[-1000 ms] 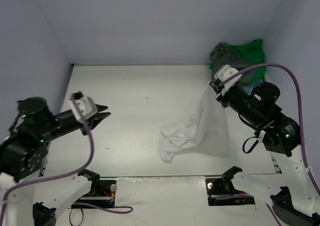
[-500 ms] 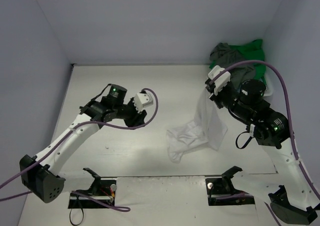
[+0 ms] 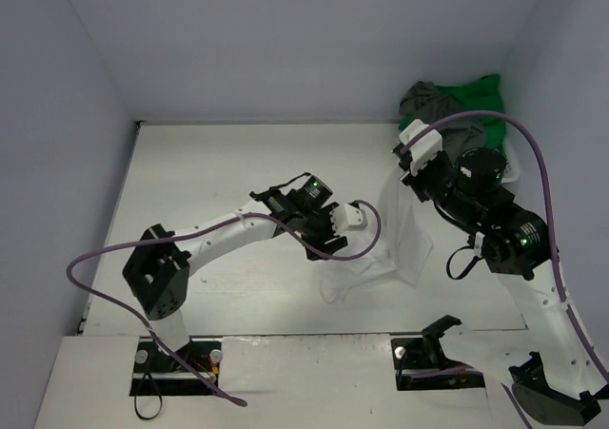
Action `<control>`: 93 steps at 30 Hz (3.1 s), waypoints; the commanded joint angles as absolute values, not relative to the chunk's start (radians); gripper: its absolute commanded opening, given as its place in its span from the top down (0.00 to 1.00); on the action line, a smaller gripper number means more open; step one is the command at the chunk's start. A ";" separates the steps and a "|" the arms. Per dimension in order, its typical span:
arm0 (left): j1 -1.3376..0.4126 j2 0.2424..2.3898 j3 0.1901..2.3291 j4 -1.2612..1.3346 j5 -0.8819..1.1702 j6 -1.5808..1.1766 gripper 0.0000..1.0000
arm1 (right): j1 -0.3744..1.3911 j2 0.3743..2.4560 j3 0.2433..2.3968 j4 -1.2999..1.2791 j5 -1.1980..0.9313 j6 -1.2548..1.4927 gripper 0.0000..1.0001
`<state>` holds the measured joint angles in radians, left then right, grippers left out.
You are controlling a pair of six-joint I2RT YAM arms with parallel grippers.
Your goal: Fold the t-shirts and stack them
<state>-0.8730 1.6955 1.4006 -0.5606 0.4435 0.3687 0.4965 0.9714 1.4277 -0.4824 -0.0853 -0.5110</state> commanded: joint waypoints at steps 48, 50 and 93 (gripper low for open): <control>-0.943 1.939 1.526 -0.451 0.488 0.331 0.45 | 0.491 0.923 1.371 -0.373 -0.023 -0.538 1.00; -0.943 1.944 1.528 -0.451 0.486 0.333 0.50 | 0.491 0.919 1.365 -0.373 -0.025 -0.537 1.00; -0.940 1.914 1.591 -0.525 0.453 0.373 0.75 | 0.491 0.908 1.315 -0.354 -0.026 -0.525 1.00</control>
<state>-0.9417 1.9720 1.5417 -0.5335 0.4435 0.3607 0.4961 0.9134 1.3197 -0.4454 -0.0364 -0.5259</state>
